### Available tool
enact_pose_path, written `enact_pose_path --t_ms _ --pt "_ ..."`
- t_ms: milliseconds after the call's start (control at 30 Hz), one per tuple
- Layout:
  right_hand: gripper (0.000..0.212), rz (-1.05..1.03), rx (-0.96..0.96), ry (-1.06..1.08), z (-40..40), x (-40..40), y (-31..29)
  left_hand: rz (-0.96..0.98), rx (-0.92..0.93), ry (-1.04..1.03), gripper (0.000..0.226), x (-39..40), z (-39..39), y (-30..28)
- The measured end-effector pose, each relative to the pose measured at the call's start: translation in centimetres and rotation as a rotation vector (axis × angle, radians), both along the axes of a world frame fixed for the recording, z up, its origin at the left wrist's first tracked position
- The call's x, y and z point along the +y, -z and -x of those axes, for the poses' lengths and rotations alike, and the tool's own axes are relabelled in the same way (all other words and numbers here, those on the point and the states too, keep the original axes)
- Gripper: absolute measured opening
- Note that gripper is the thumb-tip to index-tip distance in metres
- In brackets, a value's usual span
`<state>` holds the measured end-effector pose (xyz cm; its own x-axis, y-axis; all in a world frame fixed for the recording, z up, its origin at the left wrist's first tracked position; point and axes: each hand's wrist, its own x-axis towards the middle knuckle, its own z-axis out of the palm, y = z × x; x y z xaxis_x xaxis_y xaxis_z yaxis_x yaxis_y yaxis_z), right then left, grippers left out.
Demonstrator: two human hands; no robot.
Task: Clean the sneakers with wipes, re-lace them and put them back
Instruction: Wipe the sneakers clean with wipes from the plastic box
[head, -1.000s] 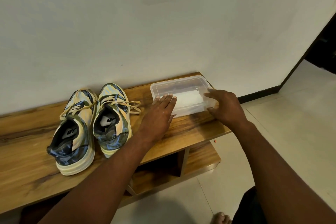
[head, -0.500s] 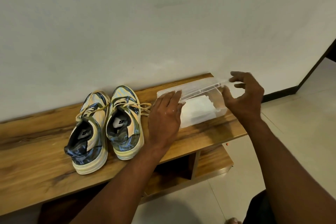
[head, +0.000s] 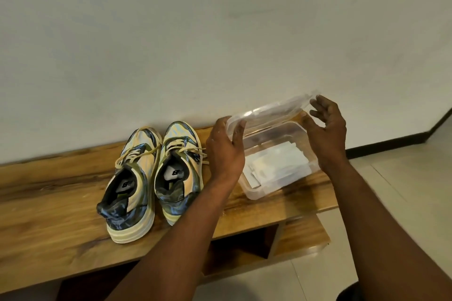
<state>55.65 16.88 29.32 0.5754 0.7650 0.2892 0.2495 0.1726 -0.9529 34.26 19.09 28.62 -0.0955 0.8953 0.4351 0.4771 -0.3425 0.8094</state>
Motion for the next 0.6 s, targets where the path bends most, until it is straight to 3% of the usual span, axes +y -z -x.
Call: enact_pose_path --t_ms 100,233,433,533,600 --pt "0.054 0.028 0.053 -0.035 0.1 1.3 0.3 0.074 0.026 0.001 0.053 1.1 0.1 0.6" --pt "0.049 0.06 0.04 -0.021 0.3 2.2 0.6 0.149 -0.078 -0.001 0.05 2.0 0.2 1.6" --pt "0.066 0.109 -0.066 0.039 0.5 2.4 0.3 0.248 -0.14 -0.024 0.049 2.3 -0.4 2.4" --pt "0.07 0.163 -0.125 0.06 0.0 2.4 0.5 0.3 -0.066 0.025 0.029 2.3 -0.7 2.2" --pt "0.072 0.186 -0.159 0.094 -0.5 2.4 0.5 0.354 0.048 0.102 0.029 2.4 -0.9 1.9"
